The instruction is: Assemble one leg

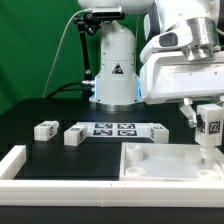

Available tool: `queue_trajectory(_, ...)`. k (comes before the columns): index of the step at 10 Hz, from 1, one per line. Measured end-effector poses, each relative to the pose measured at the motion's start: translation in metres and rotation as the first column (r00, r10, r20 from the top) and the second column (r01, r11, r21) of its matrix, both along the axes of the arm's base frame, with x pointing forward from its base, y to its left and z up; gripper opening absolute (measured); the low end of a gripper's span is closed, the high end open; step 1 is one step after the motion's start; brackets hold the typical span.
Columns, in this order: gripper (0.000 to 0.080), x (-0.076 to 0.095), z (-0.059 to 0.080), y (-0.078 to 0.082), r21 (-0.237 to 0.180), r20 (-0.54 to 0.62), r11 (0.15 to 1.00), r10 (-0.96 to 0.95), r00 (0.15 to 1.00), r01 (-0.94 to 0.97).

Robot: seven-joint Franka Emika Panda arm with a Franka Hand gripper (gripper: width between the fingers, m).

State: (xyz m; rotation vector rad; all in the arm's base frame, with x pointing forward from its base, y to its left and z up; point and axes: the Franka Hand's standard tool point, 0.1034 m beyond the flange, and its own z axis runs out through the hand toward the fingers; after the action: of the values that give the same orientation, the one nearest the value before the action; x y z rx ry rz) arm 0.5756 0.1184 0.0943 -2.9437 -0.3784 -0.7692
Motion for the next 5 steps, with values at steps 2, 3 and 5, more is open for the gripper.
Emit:
queue_trajectory(2, 0.0292, 0.017, 0.0, -0.002, -0.011, -0.013, 1.0, 0.019, 1.0, -0.019)
queue_trajectory(3, 0.0292, 0.029, 0.002, -0.003, -0.014, -0.008, 1.0, 0.024, 1.0, -0.024)
queue_trajectory(5, 0.0292, 0.04, -0.004, -0.007, -0.022, -0.003, 0.999, 0.034, 0.999, -0.034)
